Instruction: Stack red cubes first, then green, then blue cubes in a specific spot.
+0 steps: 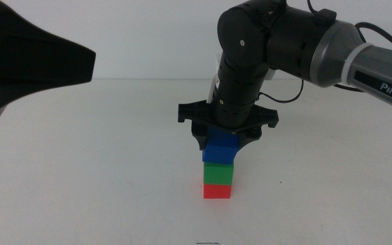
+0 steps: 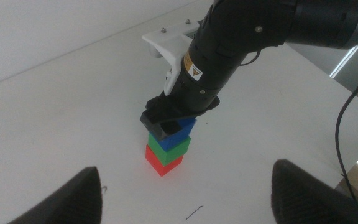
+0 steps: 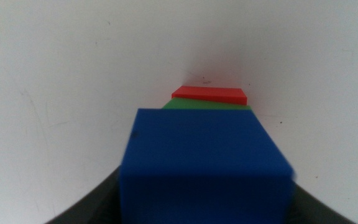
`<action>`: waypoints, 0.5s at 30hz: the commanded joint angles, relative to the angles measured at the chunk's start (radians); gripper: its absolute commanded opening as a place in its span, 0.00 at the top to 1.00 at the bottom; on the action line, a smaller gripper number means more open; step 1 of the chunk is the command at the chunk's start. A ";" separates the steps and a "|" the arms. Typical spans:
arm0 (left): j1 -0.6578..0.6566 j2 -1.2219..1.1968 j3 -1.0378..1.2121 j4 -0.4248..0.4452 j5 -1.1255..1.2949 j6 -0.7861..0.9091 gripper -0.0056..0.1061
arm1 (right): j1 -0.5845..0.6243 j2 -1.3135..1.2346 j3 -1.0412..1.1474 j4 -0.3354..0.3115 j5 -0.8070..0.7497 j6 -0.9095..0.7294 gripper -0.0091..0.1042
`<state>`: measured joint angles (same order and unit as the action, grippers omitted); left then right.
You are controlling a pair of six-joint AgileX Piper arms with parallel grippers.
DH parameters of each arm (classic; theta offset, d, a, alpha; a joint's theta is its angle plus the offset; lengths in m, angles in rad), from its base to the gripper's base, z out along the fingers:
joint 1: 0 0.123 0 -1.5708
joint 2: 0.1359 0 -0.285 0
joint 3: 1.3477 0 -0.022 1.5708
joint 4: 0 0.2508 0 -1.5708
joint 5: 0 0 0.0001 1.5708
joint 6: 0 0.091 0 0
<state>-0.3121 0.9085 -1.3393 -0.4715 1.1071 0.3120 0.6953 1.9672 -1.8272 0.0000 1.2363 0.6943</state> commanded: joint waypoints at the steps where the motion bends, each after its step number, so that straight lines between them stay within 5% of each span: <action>1: -0.001 -0.002 -0.023 -0.036 -0.060 -0.005 0.11 | -0.002 -0.060 -0.029 -0.014 0.059 -0.004 0.44; 15: -0.001 -0.002 -0.023 -0.036 -0.060 -0.005 0.11 | -0.001 -0.106 -0.032 -0.008 0.058 -0.012 0.32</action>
<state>-0.3121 0.9085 -1.3393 -0.4715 1.1071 0.3120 0.6953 1.9448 -1.8272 0.0079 1.2363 0.6912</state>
